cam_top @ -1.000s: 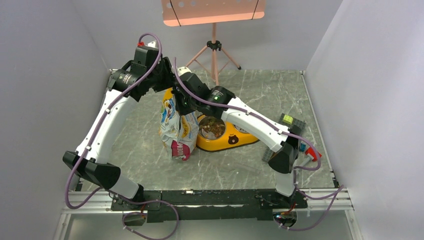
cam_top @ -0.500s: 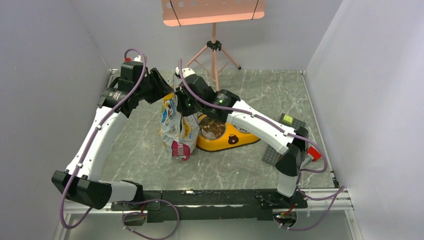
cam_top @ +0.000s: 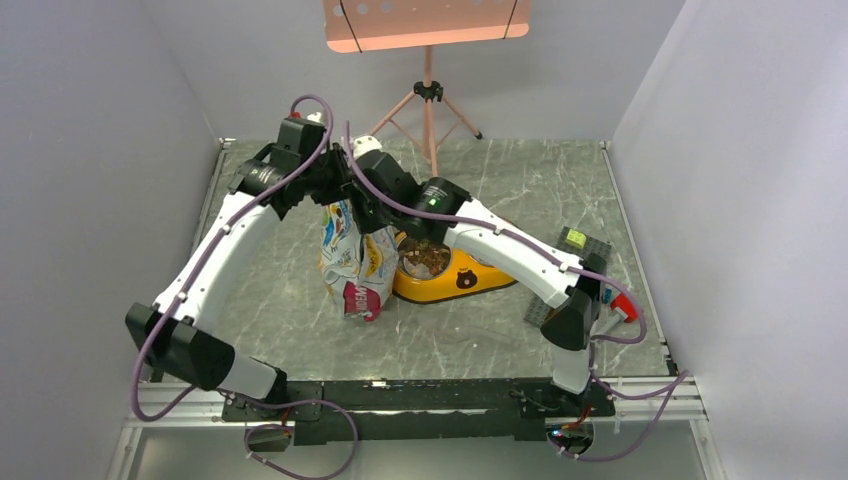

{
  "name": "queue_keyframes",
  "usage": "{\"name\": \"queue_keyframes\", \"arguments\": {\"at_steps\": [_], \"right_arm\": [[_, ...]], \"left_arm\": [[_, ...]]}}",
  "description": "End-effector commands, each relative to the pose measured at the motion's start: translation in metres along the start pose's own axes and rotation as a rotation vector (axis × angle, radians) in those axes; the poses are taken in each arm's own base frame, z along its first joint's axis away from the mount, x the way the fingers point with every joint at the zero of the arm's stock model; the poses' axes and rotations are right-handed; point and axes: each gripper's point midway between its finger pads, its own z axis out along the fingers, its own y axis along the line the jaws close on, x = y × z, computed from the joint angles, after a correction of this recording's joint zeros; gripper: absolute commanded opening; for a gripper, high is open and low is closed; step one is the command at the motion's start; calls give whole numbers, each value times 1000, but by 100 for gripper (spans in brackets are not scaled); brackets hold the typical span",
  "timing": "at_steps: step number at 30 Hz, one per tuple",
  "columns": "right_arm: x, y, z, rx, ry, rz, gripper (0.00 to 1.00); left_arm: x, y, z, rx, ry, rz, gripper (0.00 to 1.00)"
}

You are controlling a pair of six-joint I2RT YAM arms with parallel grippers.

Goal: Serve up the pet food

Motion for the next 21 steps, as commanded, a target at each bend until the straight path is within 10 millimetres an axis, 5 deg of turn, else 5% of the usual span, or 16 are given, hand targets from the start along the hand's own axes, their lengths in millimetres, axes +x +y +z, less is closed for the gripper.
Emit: {"name": "queue_keyframes", "arguments": {"at_steps": [1,3,7,14,15,16,17,21], "right_arm": [[-34,33,-31,-31,-112,-25,0],[-29,28,-31,4,-102,2,0],[-11,29,-25,-18,-72,53,17],[0,30,-20,-15,-33,52,26],[3,32,-20,-22,-26,45,23],[4,35,-21,-35,-25,40,6],[6,38,-23,-45,-22,35,0],[17,66,-40,-128,-18,-48,0]], "left_arm": [[-13,-5,-2,-26,-15,114,21],[-20,-11,-9,-15,-32,124,1],[-30,-20,-24,6,-61,101,0],[-40,-17,-35,-66,-76,11,0],[-42,-17,-34,-74,-73,5,0],[-43,-16,-33,-83,-73,-2,0],[-44,-15,-32,-93,-71,-3,0],[-56,-11,-31,-143,-94,-2,0]]}}
